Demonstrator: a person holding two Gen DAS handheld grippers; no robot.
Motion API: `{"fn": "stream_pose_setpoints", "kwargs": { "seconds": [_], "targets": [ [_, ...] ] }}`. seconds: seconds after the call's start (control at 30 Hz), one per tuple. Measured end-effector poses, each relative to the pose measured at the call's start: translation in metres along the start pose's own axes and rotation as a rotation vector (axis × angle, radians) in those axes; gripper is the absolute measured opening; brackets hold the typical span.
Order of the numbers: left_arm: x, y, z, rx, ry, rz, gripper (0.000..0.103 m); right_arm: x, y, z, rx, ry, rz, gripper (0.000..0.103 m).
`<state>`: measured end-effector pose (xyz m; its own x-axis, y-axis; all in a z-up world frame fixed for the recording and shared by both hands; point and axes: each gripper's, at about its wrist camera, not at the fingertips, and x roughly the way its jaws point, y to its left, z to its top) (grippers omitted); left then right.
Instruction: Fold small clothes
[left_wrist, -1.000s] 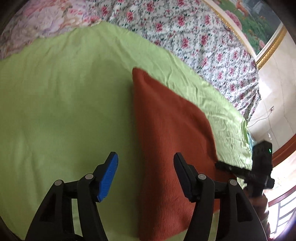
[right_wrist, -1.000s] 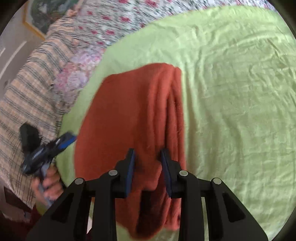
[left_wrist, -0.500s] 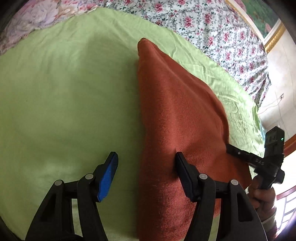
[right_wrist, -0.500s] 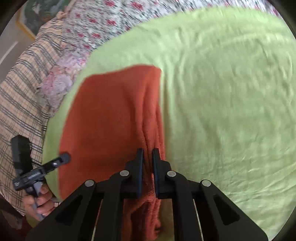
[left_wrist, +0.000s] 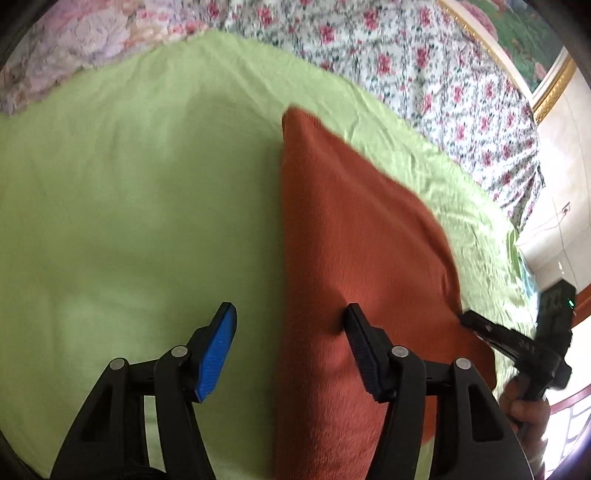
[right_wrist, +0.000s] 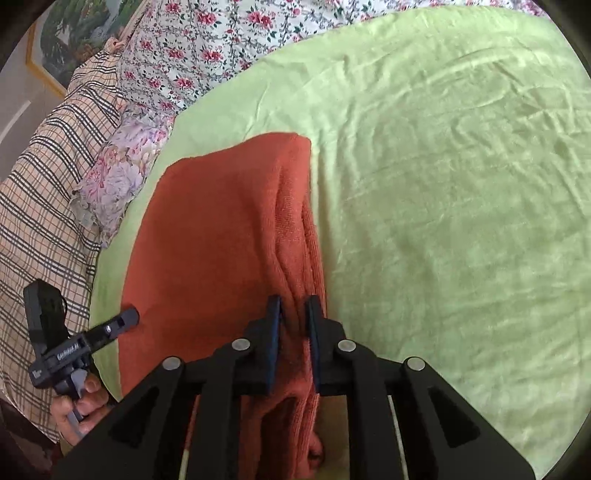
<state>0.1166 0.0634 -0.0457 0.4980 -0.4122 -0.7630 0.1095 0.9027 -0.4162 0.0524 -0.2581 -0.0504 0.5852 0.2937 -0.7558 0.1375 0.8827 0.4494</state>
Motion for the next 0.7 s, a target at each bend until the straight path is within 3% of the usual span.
{"fn": "stream_pose_setpoints", "kwargs": {
  "seconds": [0.1, 0.17, 0.23, 0.33, 0.43, 0.5, 0.57, 0.7],
  "targets": [
    [-0.014, -0.010, 0.016, 0.022, -0.063, -0.080, 0.060, -0.020, 0.013, 0.005, -0.027, -0.056, -0.026, 0.017],
    [-0.018, -0.025, 0.028, 0.078, -0.080, -0.168, 0.060, -0.030, 0.024, 0.014, -0.048, -0.083, 0.023, 0.017],
    [-0.014, -0.042, 0.037, 0.144, -0.088, -0.209, 0.059, -0.027, 0.033, 0.023, -0.063, -0.070, 0.070, 0.017],
    [0.003, -0.055, 0.049, 0.216, -0.069, -0.214, 0.059, -0.002, 0.048, 0.043, -0.104, -0.032, 0.070, 0.017],
    [0.043, -0.049, 0.065, 0.203, 0.010, -0.149, 0.055, 0.031, 0.047, 0.058, -0.100, 0.036, 0.059, 0.017],
    [0.070, -0.037, 0.071, 0.184, 0.068, -0.105, 0.031, 0.056, 0.041, 0.066, -0.098, 0.068, -0.010, 0.017],
    [0.084, -0.025, 0.075, 0.180, 0.064, -0.093, 0.022, 0.071, 0.033, 0.071, -0.096, 0.078, -0.039, 0.012],
    [0.087, -0.013, 0.084, 0.141, 0.084, -0.120, 0.017, 0.075, 0.023, 0.076, -0.078, 0.057, -0.053, 0.005]
  ]
}}
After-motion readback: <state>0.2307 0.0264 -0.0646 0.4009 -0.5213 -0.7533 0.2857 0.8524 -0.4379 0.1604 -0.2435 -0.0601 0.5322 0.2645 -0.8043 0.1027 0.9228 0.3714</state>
